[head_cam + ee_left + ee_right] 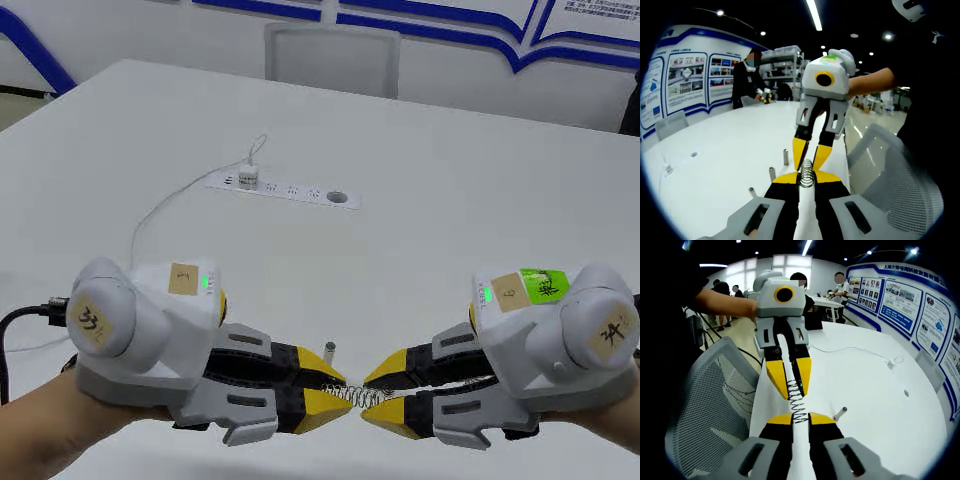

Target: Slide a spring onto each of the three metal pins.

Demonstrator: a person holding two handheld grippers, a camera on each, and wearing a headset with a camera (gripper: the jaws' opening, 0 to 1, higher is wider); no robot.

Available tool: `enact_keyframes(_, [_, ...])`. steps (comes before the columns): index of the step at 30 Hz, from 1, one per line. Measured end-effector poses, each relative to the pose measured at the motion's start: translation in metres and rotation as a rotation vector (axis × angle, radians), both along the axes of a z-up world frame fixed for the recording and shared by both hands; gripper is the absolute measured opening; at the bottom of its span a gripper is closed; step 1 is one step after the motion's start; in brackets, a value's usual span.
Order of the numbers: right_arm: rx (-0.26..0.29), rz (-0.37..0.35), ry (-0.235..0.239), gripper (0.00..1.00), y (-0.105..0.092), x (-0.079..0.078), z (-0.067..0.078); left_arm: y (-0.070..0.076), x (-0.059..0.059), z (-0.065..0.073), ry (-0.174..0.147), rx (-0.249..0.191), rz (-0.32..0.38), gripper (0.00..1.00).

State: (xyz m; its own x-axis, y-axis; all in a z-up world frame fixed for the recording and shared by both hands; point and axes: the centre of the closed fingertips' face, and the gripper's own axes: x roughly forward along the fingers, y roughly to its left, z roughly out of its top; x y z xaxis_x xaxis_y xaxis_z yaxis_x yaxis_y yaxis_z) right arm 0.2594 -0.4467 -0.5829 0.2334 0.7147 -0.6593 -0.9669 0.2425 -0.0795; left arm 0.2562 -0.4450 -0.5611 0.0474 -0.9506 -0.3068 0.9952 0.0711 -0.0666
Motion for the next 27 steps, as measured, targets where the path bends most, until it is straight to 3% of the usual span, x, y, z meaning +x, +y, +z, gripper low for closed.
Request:
enact_keyframes(1, [-0.004,-0.003,-0.007,0.11,0.0,0.001,0.0,0.0,-0.001,0.001,0.009,-0.007,0.001,0.09])
enact_keyframes(12, [0.043,-0.006,-0.004,0.1,0.001,0.001,0.012,0.002,0.001,0.003,-0.038,0.004,-0.008,0.1])
enact_keyframes(18, [0.085,0.007,-0.003,0.1,0.001,0.002,0.025,0.004,0.002,0.011,-0.034,-0.029,-0.007,0.1])
enact_keyframes(27, [0.088,0.023,-0.028,0.1,0.005,0.003,0.031,0.005,0.005,0.013,-0.064,-0.009,-0.009,0.1])
